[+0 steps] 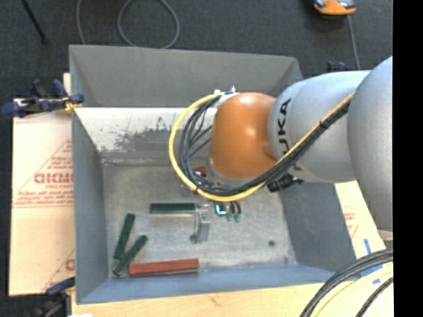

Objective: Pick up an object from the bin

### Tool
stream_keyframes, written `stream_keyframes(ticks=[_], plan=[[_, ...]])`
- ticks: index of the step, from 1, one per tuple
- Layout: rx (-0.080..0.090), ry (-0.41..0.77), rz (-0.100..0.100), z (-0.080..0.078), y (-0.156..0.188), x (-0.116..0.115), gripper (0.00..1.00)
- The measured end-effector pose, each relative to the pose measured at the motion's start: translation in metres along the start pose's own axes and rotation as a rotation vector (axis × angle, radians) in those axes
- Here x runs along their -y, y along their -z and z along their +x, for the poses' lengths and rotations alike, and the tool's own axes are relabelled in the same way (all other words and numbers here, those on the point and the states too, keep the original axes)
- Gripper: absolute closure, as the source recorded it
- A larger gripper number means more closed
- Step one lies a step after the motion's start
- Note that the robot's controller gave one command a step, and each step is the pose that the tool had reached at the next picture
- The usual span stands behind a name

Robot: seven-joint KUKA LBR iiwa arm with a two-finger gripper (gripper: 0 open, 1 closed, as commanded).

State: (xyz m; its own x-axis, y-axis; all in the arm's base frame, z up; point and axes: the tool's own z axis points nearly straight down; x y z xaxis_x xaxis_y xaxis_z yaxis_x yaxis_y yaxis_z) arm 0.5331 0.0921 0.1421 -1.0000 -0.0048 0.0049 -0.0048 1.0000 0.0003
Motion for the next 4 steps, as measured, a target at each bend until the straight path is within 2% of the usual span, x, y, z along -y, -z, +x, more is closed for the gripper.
stream_keyframes(ticks=[1,2,3,4], plan=[[0.008,0.000,-0.001,-0.060,-0.075,-0.005,0.00],[0.014,-0.066,-0.002,-0.057,-0.040,-0.018,0.00],[0.009,-0.177,-0.001,-0.057,-0.041,-0.001,0.00],[0.004,-0.210,-0.001,-0.046,-0.073,-0.018,0.00]])
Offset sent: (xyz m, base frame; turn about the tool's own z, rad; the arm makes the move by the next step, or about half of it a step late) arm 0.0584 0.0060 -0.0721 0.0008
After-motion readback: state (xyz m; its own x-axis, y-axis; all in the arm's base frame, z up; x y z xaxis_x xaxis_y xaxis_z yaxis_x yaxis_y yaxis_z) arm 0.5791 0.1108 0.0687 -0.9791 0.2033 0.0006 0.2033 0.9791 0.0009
